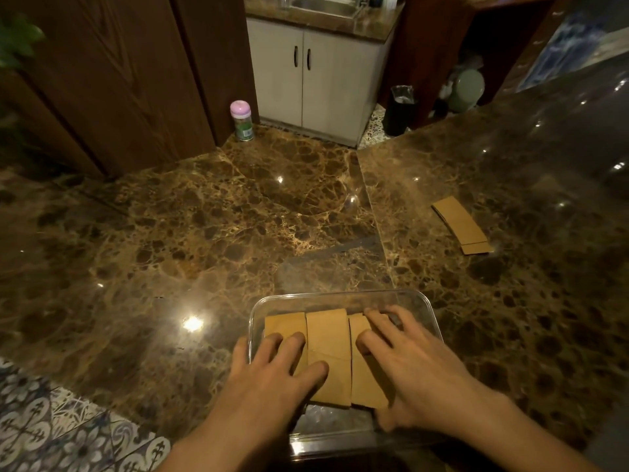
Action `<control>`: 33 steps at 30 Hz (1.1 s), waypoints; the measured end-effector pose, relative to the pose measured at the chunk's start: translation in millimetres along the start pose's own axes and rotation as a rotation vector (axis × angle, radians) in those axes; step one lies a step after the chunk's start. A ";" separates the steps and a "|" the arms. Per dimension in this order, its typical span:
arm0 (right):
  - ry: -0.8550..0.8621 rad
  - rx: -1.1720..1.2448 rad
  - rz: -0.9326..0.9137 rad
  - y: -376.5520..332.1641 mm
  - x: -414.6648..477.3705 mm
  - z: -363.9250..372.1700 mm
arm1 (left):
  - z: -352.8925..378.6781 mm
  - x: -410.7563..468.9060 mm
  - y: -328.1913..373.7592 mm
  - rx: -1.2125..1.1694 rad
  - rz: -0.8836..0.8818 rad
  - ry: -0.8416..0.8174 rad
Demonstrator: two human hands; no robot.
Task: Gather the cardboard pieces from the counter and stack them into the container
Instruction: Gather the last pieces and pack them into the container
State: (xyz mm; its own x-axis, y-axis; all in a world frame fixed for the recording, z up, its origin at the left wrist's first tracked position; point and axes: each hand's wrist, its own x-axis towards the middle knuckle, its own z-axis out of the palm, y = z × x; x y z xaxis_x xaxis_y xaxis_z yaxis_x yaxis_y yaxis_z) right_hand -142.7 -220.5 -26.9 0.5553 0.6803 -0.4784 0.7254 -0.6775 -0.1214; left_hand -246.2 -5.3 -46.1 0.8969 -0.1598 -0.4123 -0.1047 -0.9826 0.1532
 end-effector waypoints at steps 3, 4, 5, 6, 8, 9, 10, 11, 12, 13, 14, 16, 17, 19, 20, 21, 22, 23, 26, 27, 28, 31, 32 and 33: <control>0.065 0.042 -0.008 2.6 -6.0 4.9 | 0.9 -0.6 5.2 0.000 0.012 0.088; 0.089 0.054 -0.014 3.7 -6.2 6.4 | 2.6 -1.7 6.3 -0.002 0.014 0.114; 0.104 0.071 -0.014 4.5 -5.9 7.2 | 4.4 -1.3 7.0 0.028 0.011 0.146; 0.106 0.081 -0.016 4.2 -6.0 7.4 | 4.5 -2.2 7.4 0.058 -0.005 0.159; 0.103 0.079 -0.027 4.7 -4.4 9.7 | 4.4 -2.4 8.4 0.053 0.009 0.177; 0.102 0.074 -0.033 4.4 -3.7 10.0 | 3.4 -1.9 8.7 0.054 0.021 0.161; 0.097 0.070 -0.036 4.4 -3.5 8.8 | 1.9 -1.6 7.2 0.073 0.020 0.119; 0.085 0.071 -0.037 4.3 -3.8 6.4 | -2.7 -1.2 6.4 0.082 0.024 0.065; 0.070 0.078 -0.032 4.5 -4.2 2.3 | -10.6 0.5 6.3 0.081 0.022 0.033; 0.058 0.080 -0.029 3.8 -4.3 -2.9 | -21.8 1.5 7.6 0.114 0.037 -0.009; 0.048 0.078 -0.031 2.9 -4.1 -8.5 | -35.1 1.4 10.5 0.161 0.040 -0.047; 0.042 0.073 -0.049 2.0 -3.6 -19.9 | -49.1 11.1 12.5 0.198 0.039 -0.087; 0.051 0.099 -0.052 3.1 -3.4 -25.3 | -57.7 17.0 14.7 0.201 0.039 -0.133; 0.119 0.270 -0.018 9.1 -2.3 -36.2 | -73.9 29.4 17.2 0.124 0.057 -0.109; 0.204 0.397 0.030 16.6 -1.5 -40.9 | -81.3 33.9 16.7 0.051 0.063 -0.079; 0.319 0.526 0.098 29.2 0.8 -45.3 | -90.0 40.2 17.0 -0.019 0.073 -0.009; 0.438 0.633 0.174 44.2 6.1 -49.1 | -95.3 44.6 15.8 -0.076 0.077 0.058; 0.550 0.697 0.256 62.2 13.1 -52.5 | -98.6 48.3 14.4 -0.112 0.092 0.142; 0.749 0.635 0.553 139.9 47.5 -54.1 | -109.8 63.4 16.2 -0.193 0.146 0.312; 0.733 0.598 0.637 166.6 58.7 -54.0 | -114.3 70.5 18.6 -0.239 0.166 0.328; 0.677 0.561 0.707 187.7 69.3 -52.6 | -117.8 76.4 20.9 -0.289 0.180 0.321; 0.518 0.524 0.841 227.4 90.9 -42.8 | -124.0 95.3 30.3 -0.389 0.228 0.296; 0.492 0.531 0.864 235.2 95.5 -41.0 | -127.2 101.9 34.0 -0.410 0.238 0.281; 0.471 0.527 0.876 238.9 99.8 -38.3 | -128.4 105.9 37.1 -0.429 0.245 0.267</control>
State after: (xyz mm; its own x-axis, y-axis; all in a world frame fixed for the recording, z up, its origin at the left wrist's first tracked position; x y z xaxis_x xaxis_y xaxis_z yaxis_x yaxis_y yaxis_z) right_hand 101.5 -303.8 -70.4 0.9680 -0.1263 -0.2167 -0.1910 -0.9312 -0.3105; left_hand -99.9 -46.6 31.2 0.9518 -0.2944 -0.0859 -0.1894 -0.7845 0.5904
